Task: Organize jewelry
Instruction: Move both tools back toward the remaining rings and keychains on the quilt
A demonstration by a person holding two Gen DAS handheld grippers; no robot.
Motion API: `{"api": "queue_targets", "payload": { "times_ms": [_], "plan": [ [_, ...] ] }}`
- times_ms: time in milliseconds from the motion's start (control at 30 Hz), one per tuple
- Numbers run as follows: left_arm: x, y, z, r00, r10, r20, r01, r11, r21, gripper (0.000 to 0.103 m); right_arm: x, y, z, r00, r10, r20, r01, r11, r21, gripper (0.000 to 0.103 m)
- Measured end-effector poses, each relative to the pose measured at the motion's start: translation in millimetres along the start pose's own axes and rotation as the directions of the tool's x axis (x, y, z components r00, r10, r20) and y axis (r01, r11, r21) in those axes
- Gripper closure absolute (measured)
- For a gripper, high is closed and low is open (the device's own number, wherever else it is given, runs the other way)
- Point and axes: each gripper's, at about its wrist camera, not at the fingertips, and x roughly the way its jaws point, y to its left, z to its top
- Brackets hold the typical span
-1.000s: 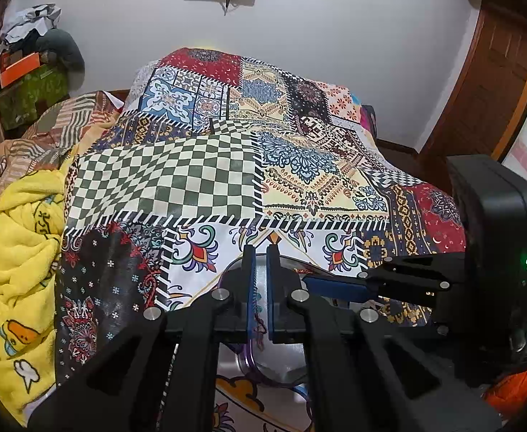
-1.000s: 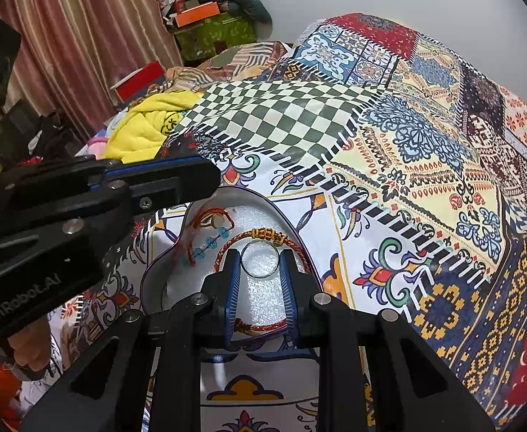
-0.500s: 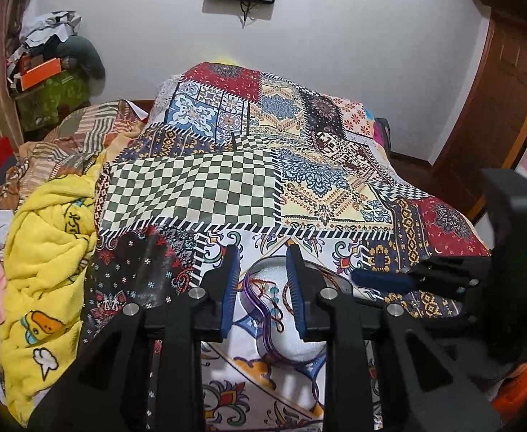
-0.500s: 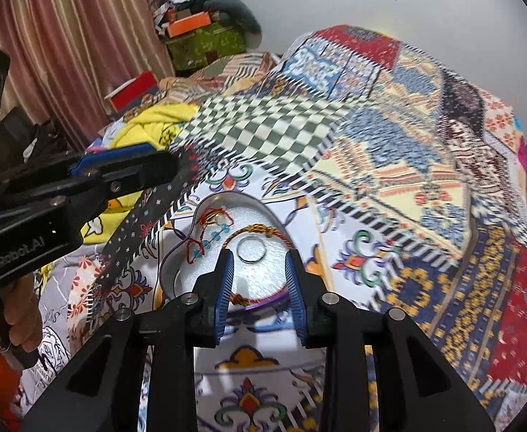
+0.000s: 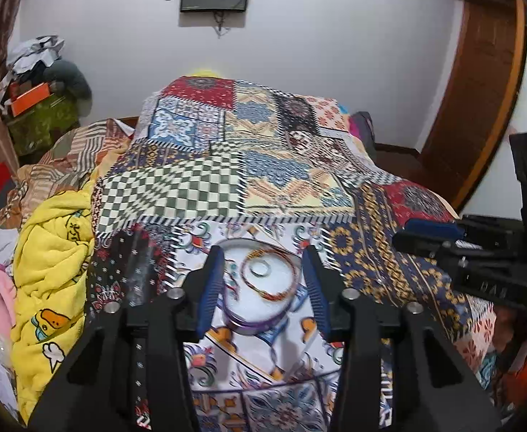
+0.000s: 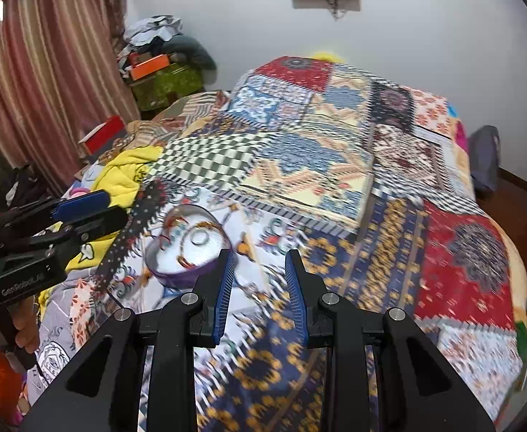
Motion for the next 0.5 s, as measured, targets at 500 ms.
{"api": "queue_targets", "payload": {
  "times_ms": [500],
  "plan": [
    [43, -43, -38, 0.983, -0.066, -0.17, 0.07, 0.997, 0.02, 0.057, -17, -57, -51, 0.995, -0.075, -0.072, 0.083, 0.991, 0.104, 0.076]
  ]
}}
